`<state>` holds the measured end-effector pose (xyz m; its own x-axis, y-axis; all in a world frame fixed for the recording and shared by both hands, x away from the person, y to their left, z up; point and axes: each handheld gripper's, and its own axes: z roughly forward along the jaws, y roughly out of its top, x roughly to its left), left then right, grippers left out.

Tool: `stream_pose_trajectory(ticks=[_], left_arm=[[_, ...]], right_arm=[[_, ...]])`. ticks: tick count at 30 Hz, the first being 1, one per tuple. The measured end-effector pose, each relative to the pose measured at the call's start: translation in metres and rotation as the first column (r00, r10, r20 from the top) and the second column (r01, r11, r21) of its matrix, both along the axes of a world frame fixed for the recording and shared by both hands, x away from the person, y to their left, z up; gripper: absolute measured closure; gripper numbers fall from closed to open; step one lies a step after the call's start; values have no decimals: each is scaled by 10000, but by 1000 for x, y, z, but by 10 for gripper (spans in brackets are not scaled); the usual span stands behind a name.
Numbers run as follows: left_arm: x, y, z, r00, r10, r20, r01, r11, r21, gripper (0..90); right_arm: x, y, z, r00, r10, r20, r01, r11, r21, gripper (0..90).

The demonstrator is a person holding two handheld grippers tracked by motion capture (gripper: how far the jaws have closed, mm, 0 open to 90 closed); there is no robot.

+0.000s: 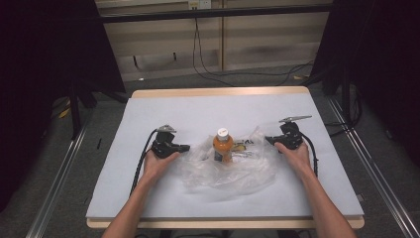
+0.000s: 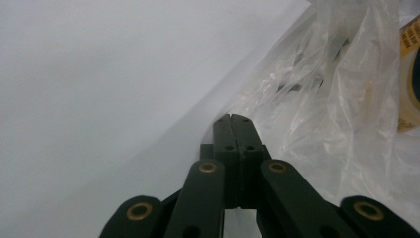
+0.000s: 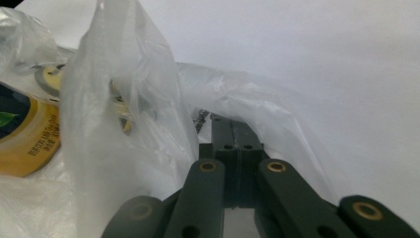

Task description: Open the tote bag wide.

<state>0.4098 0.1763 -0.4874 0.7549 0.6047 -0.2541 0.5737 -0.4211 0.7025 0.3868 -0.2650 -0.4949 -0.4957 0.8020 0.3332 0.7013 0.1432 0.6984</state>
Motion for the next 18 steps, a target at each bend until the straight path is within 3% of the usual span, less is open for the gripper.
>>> stream_pose_trajectory(ticks=[1,6,8,12,15,16,18], left_arm=[[0,1,1,10000,16,-3,-16,10000,78,900],[-1,5,9,9997,124,211,-114,9987,-497,900],[-4,4,25,9977,85,666,-38,9976,-696,900],[-12,6,44,9939,-110,1095,228,9940,-1071,900],[-17,7,50,9920,-117,1256,263,9930,-1151,900],[-22,9,56,9890,-118,1473,291,9928,-1160,900],[-27,10,63,9866,-263,1613,465,9914,-1226,900]], right_arm=[[-1,-1,1,10000,-66,35,66,10000,-27,900],[-6,-2,12,9986,36,523,-71,9978,657,900],[-8,0,21,9963,126,850,-185,9975,687,900],[-14,-1,37,9927,206,1185,-308,9959,853,900],[-20,-5,47,9895,169,1437,-362,9905,1328,900],[-22,-6,50,9884,113,1516,-329,9894,1412,900],[-27,-8,56,9858,178,1671,-407,9901,1345,900]])
